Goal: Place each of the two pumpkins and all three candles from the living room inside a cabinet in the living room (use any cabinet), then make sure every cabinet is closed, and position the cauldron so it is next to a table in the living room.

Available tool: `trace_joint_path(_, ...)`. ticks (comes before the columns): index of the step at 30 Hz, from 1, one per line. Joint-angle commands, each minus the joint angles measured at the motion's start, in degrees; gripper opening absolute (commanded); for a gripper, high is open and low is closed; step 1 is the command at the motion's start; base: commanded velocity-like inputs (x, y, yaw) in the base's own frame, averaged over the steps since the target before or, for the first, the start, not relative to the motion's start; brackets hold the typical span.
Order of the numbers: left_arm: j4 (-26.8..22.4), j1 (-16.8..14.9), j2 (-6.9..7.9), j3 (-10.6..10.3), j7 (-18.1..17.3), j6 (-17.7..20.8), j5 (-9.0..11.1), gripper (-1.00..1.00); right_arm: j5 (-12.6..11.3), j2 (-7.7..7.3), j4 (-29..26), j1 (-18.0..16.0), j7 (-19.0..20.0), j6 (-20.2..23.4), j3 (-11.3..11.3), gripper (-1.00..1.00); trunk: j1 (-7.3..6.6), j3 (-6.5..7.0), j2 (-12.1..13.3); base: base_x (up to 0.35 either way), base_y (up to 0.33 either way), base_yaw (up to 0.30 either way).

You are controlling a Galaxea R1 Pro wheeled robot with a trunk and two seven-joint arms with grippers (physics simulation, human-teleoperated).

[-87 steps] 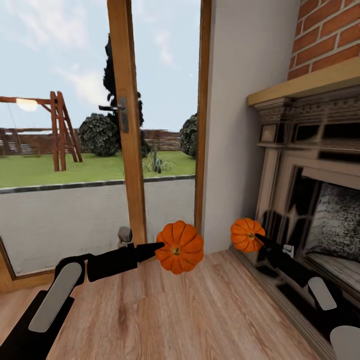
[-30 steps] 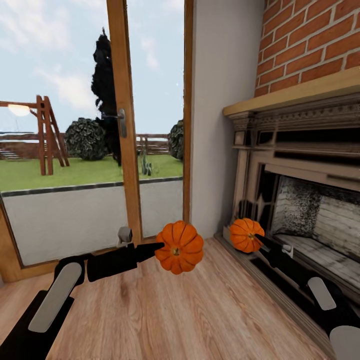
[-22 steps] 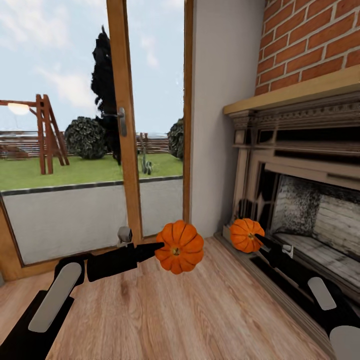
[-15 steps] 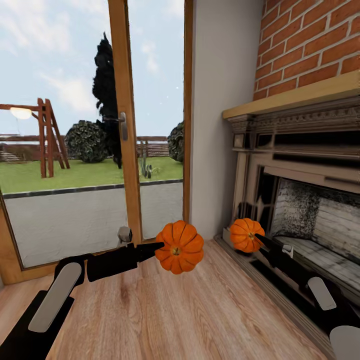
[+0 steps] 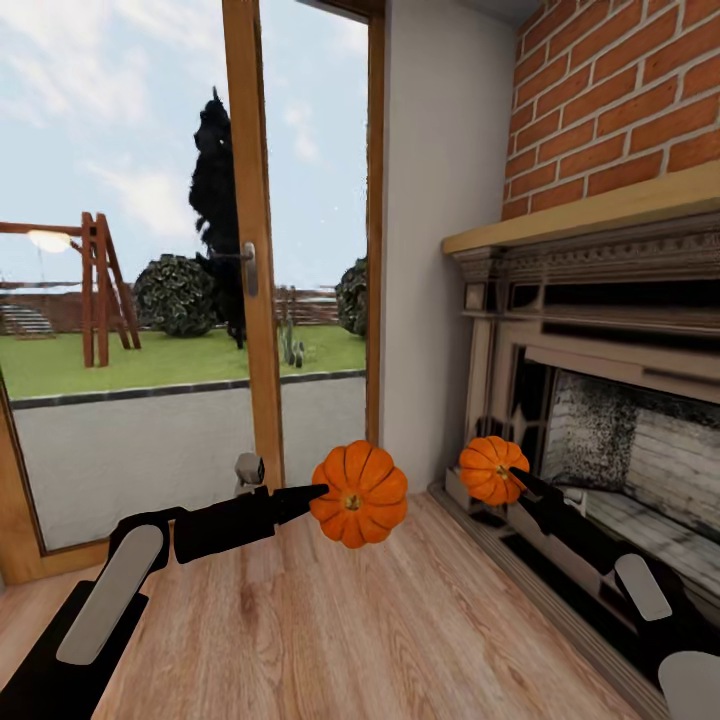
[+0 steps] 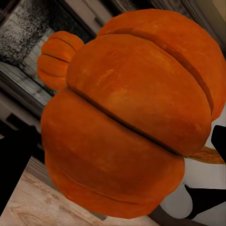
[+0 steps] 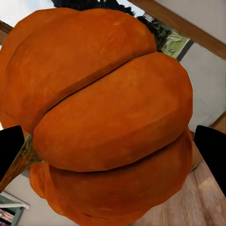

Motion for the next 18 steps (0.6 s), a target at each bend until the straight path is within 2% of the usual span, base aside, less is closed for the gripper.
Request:
trace_joint_path(1, 0.01, -0.04, 0.01, -0.05, -0.44, 0.08, -0.34, -1.00, -0.17, 0.02, 0.02, -0.04, 0.02, 0.36, -0.10, -1.00, -0.24, 0.11, 0.38, 0.000, 0.000, 0.000)
trace_joint_path(18, 0.01, -0.04, 0.03, -0.06, -0.44, 0.08, -0.34, -1.00, -0.54, 0.05, 0.02, -0.04, 0.06, 0.54, -0.10, -1.00, -3.97, 3.17, 7.20, 0.000, 0.000, 0.000)
